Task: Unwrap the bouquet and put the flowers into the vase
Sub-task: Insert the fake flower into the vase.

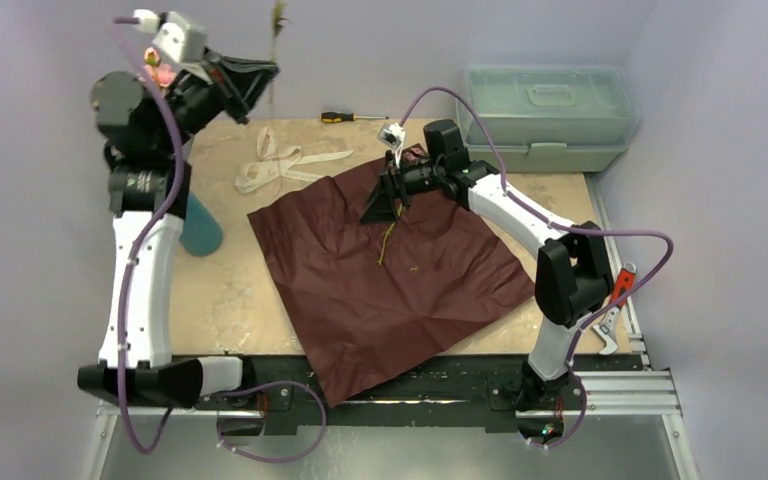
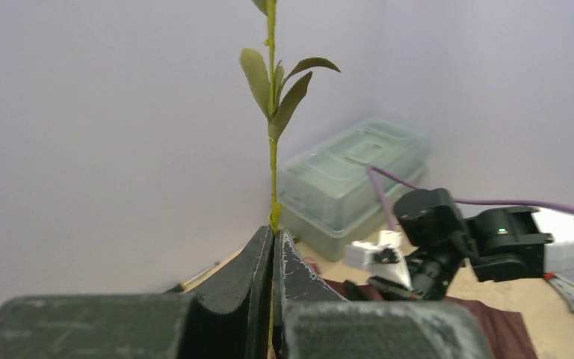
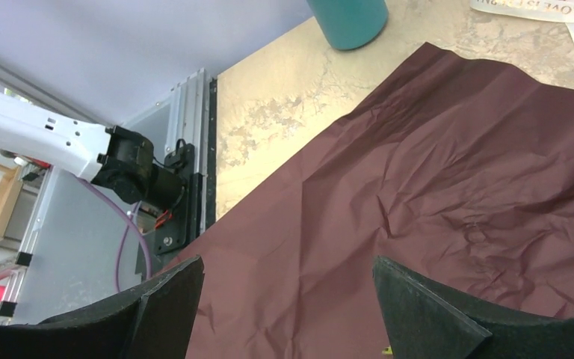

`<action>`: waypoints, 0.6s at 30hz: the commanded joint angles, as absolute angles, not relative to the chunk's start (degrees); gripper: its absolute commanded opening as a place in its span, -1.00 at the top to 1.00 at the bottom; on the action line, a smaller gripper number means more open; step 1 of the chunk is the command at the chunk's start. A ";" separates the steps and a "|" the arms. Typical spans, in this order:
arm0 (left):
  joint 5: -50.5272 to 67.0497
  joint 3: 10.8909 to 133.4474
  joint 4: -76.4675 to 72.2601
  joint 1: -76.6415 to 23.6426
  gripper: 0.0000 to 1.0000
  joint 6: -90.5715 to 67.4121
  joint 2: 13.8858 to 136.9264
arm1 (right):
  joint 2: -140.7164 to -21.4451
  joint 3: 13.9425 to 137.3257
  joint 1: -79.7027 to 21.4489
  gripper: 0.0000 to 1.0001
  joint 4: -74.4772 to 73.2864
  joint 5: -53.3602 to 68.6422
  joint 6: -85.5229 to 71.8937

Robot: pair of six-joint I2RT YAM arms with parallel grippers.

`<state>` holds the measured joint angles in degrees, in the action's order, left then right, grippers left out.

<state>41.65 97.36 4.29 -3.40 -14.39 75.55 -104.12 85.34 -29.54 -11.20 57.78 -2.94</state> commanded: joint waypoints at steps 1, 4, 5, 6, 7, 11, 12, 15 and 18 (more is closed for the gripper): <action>38.84 94.51 6.26 5.52 1.00 -15.81 68.23 | -100.93 87.35 -29.27 -0.75 -14.28 59.14 -0.36; 35.67 94.51 9.19 11.80 1.00 -12.98 62.19 | -100.49 87.35 -29.25 -0.76 -15.23 59.03 1.62; 34.63 94.16 9.11 14.29 1.00 -13.34 60.07 | -100.39 87.37 -29.27 -0.76 -15.85 58.86 2.09; 33.11 93.50 8.94 16.63 1.00 -14.03 57.90 | -100.30 87.45 -29.25 -0.75 -16.39 58.81 2.63; 31.24 92.50 8.71 18.53 1.00 -14.79 55.65 | -100.21 87.52 -29.24 -0.76 -17.21 58.78 3.36; 22.15 89.81 10.58 24.51 1.00 -15.87 48.32 | -100.27 87.78 -29.23 -0.76 -19.51 59.09 5.24; 18.00 89.26 11.33 25.32 1.00 -15.11 47.03 | -100.36 88.02 -29.25 -0.76 -19.80 59.33 5.41; 6.90 89.15 13.53 26.81 1.00 -13.40 45.22 | -100.75 88.70 -29.27 -0.76 -20.13 59.71 5.87; -2.43 89.06 13.86 29.34 1.00 -14.39 45.50 | -101.07 89.47 -29.24 -0.76 -20.49 60.09 6.17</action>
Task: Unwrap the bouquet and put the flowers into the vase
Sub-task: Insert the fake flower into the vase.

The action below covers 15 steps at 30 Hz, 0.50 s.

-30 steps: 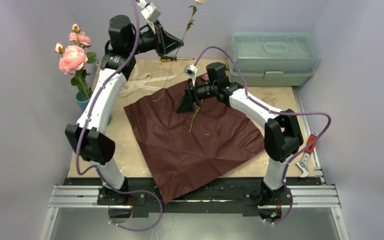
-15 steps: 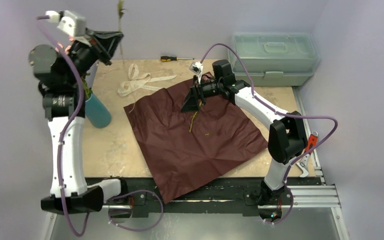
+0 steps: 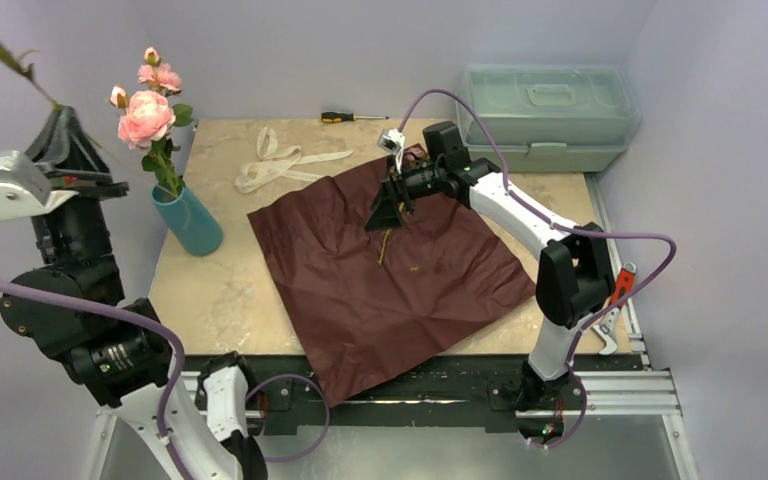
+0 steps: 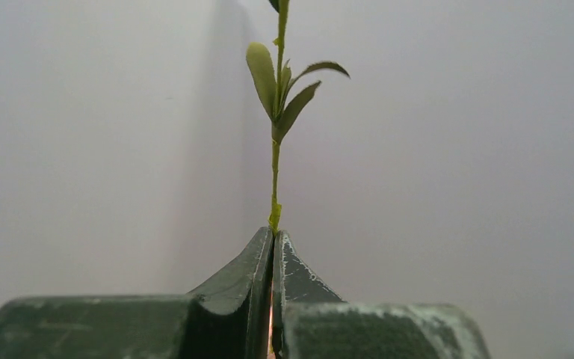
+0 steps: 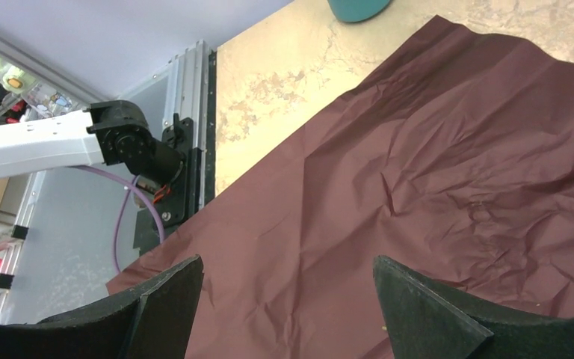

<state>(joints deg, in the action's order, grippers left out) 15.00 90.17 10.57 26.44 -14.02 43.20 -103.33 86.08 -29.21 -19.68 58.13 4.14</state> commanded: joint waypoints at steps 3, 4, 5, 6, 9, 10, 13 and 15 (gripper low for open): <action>-7.55 87.79 12.21 29.81 1.00 -15.96 46.38 | -100.84 89.83 -29.23 -0.76 -21.69 60.16 7.39; -8.72 86.71 11.00 29.84 1.00 -16.17 46.67 | -100.50 89.83 -29.27 -0.76 -22.09 60.06 7.98; -9.68 85.67 9.57 29.82 1.00 -16.47 47.30 | -100.35 89.76 -29.22 -0.76 -22.66 59.88 8.56; -11.12 84.82 8.37 29.83 1.00 -16.86 47.90 | -100.11 89.74 -29.14 -0.76 -23.10 59.67 9.40; -15.20 83.35 5.39 29.88 1.00 -18.16 51.09 | -99.60 89.97 -29.05 -0.76 -24.21 59.12 10.43; -16.27 83.31 4.53 29.82 1.00 -18.53 52.44 | -99.62 90.25 -29.01 -0.76 -24.54 58.95 10.59; -16.73 80.91 -2.38 29.84 1.00 -18.21 54.51 | -100.05 91.52 -28.62 -0.76 -25.27 58.72 10.63; -15.81 77.95 -9.02 29.87 1.00 -16.65 55.02 | -100.42 92.40 -28.21 -0.76 -25.70 58.50 10.49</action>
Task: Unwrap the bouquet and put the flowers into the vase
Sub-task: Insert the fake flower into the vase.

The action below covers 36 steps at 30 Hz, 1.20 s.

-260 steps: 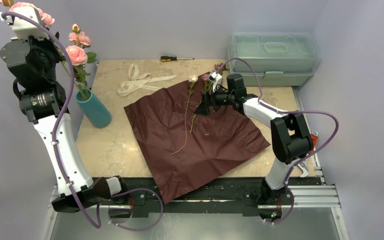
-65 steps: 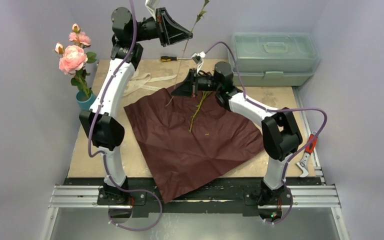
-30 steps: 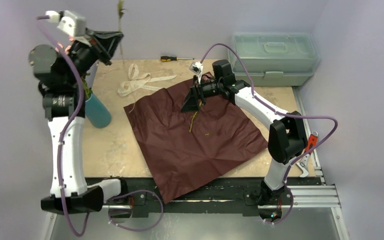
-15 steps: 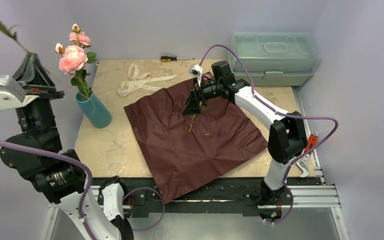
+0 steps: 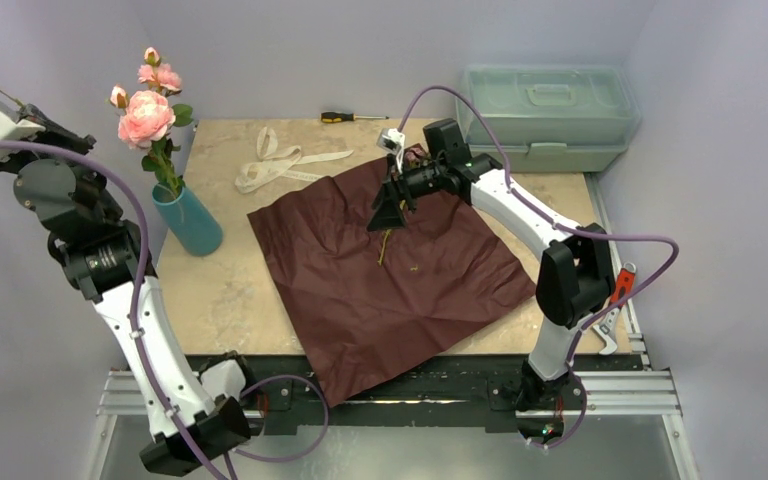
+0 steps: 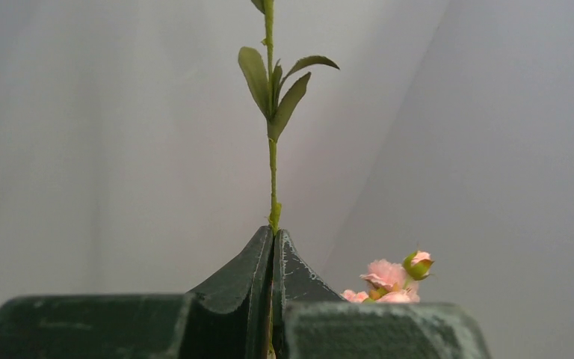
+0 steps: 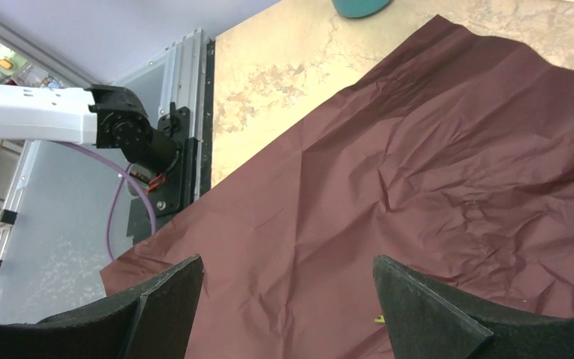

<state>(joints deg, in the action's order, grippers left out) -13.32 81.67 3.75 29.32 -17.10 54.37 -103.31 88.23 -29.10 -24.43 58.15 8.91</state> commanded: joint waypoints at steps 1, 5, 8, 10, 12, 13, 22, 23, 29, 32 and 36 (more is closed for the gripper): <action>-15.79 77.19 -11.24 29.85 1.00 -16.22 55.58 | -100.60 92.88 -28.01 -0.76 -25.81 58.41 10.40; -16.61 75.55 -14.72 29.82 1.00 -14.75 57.81 | -101.36 94.02 -27.50 -0.76 -25.83 58.11 9.50; -16.10 74.28 -17.54 29.86 1.00 -13.28 58.00 | -102.13 94.99 -27.29 -0.76 -26.03 58.01 8.97; -16.33 74.65 -17.62 29.82 1.00 -13.01 58.24 | -102.49 95.70 -27.33 -0.76 -26.42 57.84 8.91; -16.50 75.02 -17.66 29.83 1.00 -12.31 58.27 | -102.92 96.43 -27.23 -0.76 -26.87 57.67 9.01; -16.55 75.05 -17.71 29.80 1.00 -12.05 58.19 | -103.11 96.80 -27.19 -0.76 -27.14 57.70 9.11; -16.56 72.75 -23.51 29.86 1.00 -10.18 58.88 | -105.27 99.47 -27.07 -0.76 -28.64 58.27 8.57; -16.61 72.58 -24.24 29.87 1.00 -10.19 59.08 | -105.29 99.55 -27.08 -0.76 -28.64 58.27 8.56; -16.72 71.08 -27.52 29.79 1.00 -10.02 60.99 | -104.97 99.10 -26.98 -0.76 -28.90 58.18 8.51; -16.85 69.71 -29.67 29.82 1.00 -9.68 61.47 | -104.66 98.59 -26.81 -0.76 -28.92 58.27 8.58; -16.55 67.76 -32.94 29.84 1.00 -9.56 62.33 | -104.83 98.66 -26.50 -0.76 -29.31 58.44 8.73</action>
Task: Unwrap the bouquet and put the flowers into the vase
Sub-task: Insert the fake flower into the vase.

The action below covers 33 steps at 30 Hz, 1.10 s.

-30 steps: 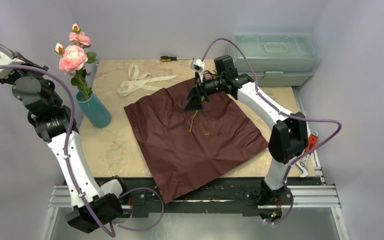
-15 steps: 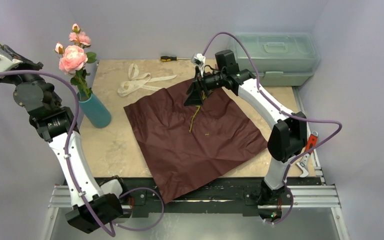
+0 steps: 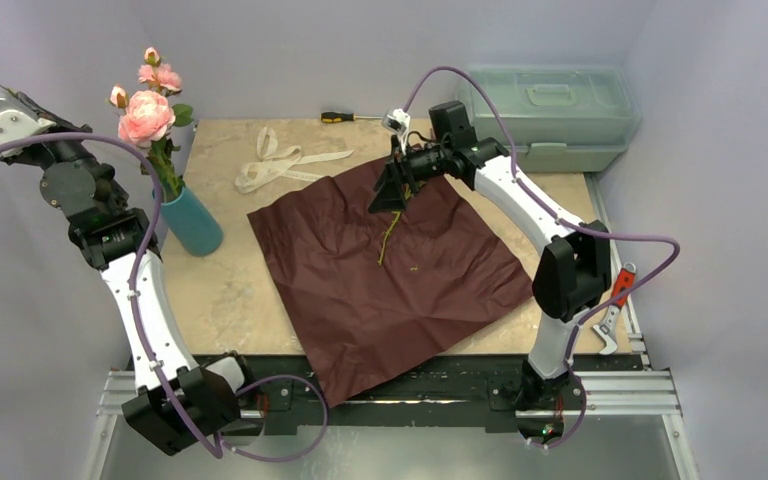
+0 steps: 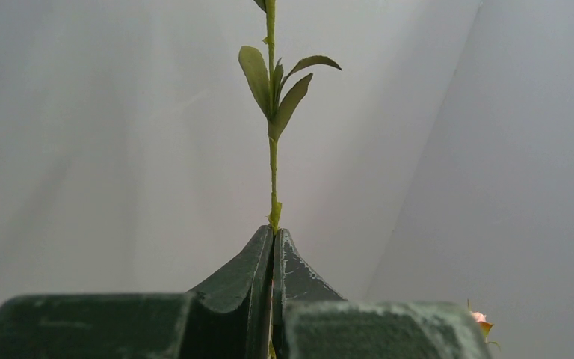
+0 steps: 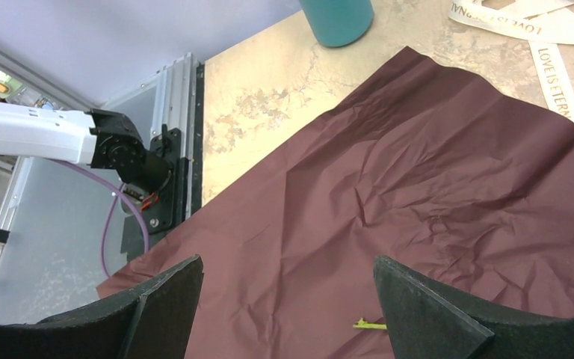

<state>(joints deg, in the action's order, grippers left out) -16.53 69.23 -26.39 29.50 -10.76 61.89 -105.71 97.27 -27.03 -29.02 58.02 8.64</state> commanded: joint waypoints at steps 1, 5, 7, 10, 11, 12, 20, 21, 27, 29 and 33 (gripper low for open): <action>-16.34 67.30 -33.73 29.83 1.00 -9.65 62.60 | -104.92 98.66 -26.52 -0.76 -29.34 58.49 8.69; -15.56 65.71 -36.74 29.87 1.00 -8.86 63.35 | -105.42 99.03 -26.40 -0.77 -29.57 58.75 8.68; -15.64 65.04 -37.37 29.81 1.00 -8.03 63.53 | -105.60 99.23 -26.44 -0.76 -29.62 58.80 8.57; -15.38 63.82 -38.93 29.87 1.00 -6.74 63.63 | -105.94 99.68 -26.45 -0.77 -29.93 58.80 8.60; -15.30 63.54 -39.19 29.85 1.00 -6.53 63.70 | -106.13 99.98 -26.39 -0.77 -30.15 58.80 8.68; -15.37 63.47 -39.46 29.80 1.00 -6.40 63.84 | -106.38 100.32 -26.45 -0.77 -30.41 58.80 8.76; -15.03 62.81 -42.69 29.87 1.00 -2.22 65.02 | -108.75 104.06 -26.30 -0.77 -32.72 58.88 9.44; -15.22 62.51 -42.99 29.82 1.00 -1.39 64.84 | -108.86 104.26 -26.28 -0.77 -32.84 58.89 9.55; -16.22 59.73 -44.77 29.83 1.00 1.61 64.71 | -109.34 104.51 -26.28 -0.77 -33.20 59.40 9.67; -16.10 59.15 -44.97 29.86 1.00 1.94 65.13 | -109.63 105.11 -26.26 -0.77 -33.69 59.35 9.68; -15.47 58.22 -45.07 29.85 1.00 3.48 65.36 | -110.36 106.70 -26.18 -0.77 -35.39 59.09 10.72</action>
<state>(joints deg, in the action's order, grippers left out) -16.10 59.00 -41.56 29.50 0.47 65.36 -110.43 103.15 -26.55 -33.56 58.06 9.10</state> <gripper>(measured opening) 0.005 0.885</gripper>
